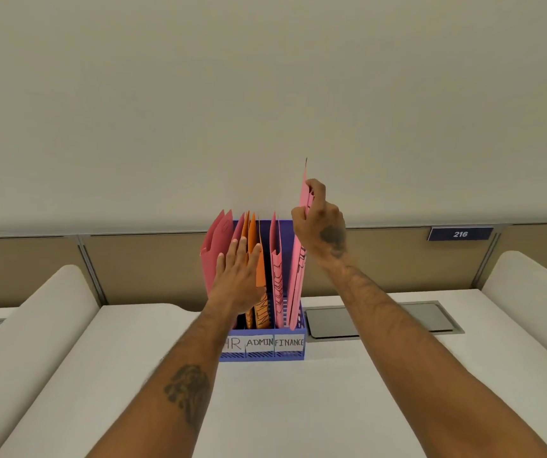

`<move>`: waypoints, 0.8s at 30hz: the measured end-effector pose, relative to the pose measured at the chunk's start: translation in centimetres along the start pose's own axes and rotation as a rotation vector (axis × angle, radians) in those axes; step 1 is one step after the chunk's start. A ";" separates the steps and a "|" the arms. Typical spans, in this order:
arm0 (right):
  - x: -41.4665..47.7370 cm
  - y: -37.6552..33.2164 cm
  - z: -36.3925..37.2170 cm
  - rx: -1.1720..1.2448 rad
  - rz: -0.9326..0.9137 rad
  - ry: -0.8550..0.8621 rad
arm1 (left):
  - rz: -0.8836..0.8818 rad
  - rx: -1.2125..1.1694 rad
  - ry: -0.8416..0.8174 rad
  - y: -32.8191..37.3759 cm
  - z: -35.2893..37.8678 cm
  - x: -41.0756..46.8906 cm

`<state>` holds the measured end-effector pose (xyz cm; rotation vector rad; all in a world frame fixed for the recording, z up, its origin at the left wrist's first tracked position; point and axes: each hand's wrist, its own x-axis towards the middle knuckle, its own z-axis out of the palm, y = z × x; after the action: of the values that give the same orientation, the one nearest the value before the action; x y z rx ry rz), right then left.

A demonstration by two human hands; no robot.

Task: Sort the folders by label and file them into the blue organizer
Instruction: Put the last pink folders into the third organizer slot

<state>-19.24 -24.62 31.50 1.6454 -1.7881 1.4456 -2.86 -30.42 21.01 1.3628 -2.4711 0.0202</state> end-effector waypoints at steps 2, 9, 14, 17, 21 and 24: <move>-0.2 0.7 1.2 0.016 -0.020 0.001 | 0.003 0.010 -0.011 -0.4 0.7 0.6; -1.4 2.9 4.9 -0.010 -0.086 0.034 | 0.004 -0.007 0.025 -1.3 2.0 0.9; -3.2 4.8 7.1 -0.029 -0.031 0.014 | 0.011 -0.003 0.096 -1.7 2.5 1.0; -4.7 5.9 8.2 -0.090 -0.007 -0.051 | 0.013 0.001 0.114 -1.8 2.6 1.0; -6.2 6.8 9.0 -0.138 0.016 -0.142 | 0.026 -0.003 0.117 -1.6 2.8 1.0; -7.2 7.4 9.3 -0.163 0.014 -0.229 | 0.035 -0.017 0.110 -1.5 2.7 1.1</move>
<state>-20.12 -29.39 18.50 1.7744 -1.9838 1.1194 -2.87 -32.58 18.52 1.2766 -2.3986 0.0802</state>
